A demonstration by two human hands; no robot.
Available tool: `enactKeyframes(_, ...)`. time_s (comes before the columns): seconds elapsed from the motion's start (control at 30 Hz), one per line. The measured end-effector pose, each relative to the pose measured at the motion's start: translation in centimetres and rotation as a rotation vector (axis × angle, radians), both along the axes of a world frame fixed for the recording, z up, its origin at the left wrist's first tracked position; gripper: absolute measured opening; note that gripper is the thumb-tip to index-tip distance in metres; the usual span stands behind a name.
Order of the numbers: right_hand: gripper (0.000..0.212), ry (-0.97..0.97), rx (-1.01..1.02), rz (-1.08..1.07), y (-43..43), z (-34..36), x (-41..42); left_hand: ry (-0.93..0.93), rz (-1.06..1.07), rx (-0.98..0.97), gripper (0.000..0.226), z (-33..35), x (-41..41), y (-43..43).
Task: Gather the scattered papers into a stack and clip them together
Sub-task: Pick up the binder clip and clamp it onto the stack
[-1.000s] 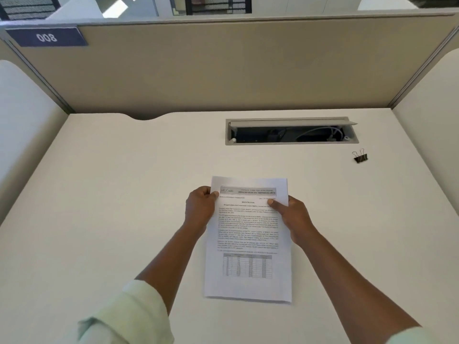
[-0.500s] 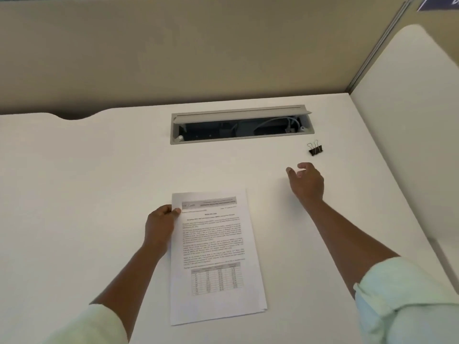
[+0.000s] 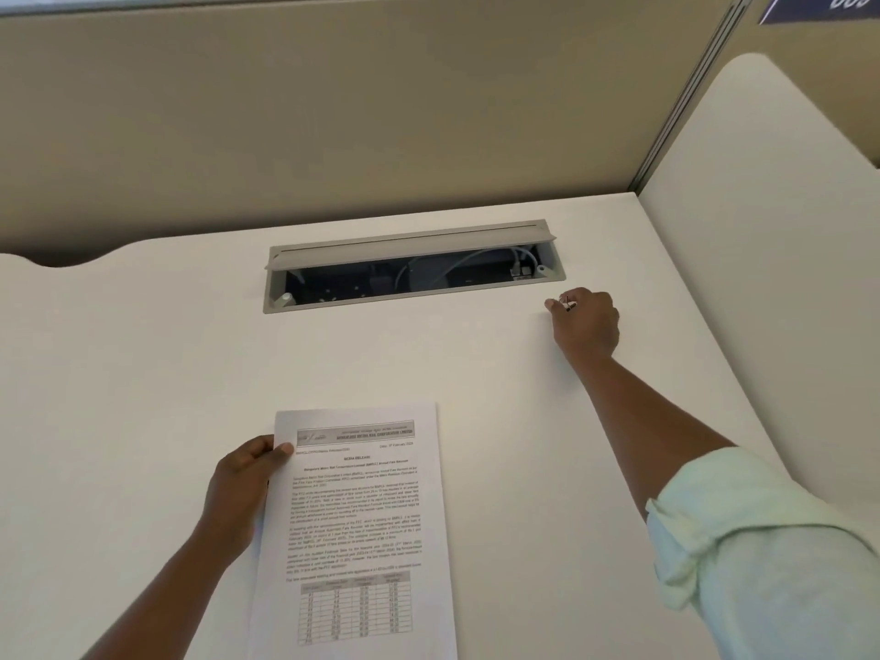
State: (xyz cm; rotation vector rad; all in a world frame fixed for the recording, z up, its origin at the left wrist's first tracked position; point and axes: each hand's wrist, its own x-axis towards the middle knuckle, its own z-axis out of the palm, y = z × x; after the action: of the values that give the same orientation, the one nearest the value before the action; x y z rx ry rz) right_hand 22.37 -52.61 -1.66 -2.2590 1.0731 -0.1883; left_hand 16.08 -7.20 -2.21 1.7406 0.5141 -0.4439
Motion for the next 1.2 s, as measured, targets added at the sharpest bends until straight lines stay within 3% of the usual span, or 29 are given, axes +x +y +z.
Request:
enactKeyframes(0.1, 0.019, -0.062, 0.018, 0.014, -0.5, -0.3, 0.1, 0.022, -0.013, -0.018, 0.012, -0.5, 0.5, 0.5)
enactKeyframes(0.23, 0.029, -0.131, 0.118, 0.047, -0.6, 0.2, -0.6, 0.035, -0.03, -0.039, 0.013, -0.9, 0.8, 0.6)
enactKeyframes(0.43, 0.029, -0.263, 0.552, 0.021, 2.4, 1.2, -2.1, 0.041, -0.047, -0.044, 0.014, -1.1, 1.2, 0.3)
enactKeyframes(0.57, 0.026, -0.281, 0.666, 0.09, 6.3, 2.9, -3.5, 0.053, -0.053, -0.063, 0.014, -1.0, 1.4, 0.3)
enactKeyframes(0.7, 0.041, -0.247, 0.746, 0.157, 10.1, 3.8, -4.5, 0.066, -0.12, -0.071, 0.011, -0.5, 1.5, 0.2)
enactKeyframes(0.77, 0.039, -0.2, 0.792, 0.204, 12.0, 4.0, -5.0, 0.072, -0.178, -0.069, 0.01, -0.2, 1.5, 0.0)
enactKeyframes(1.2, 0.038, 0.052, 0.667, 0.56, 21.7, 5.3, -6.6, 0.007, -0.504, -0.023, 0.009, 1.3, -0.1, 0.5)
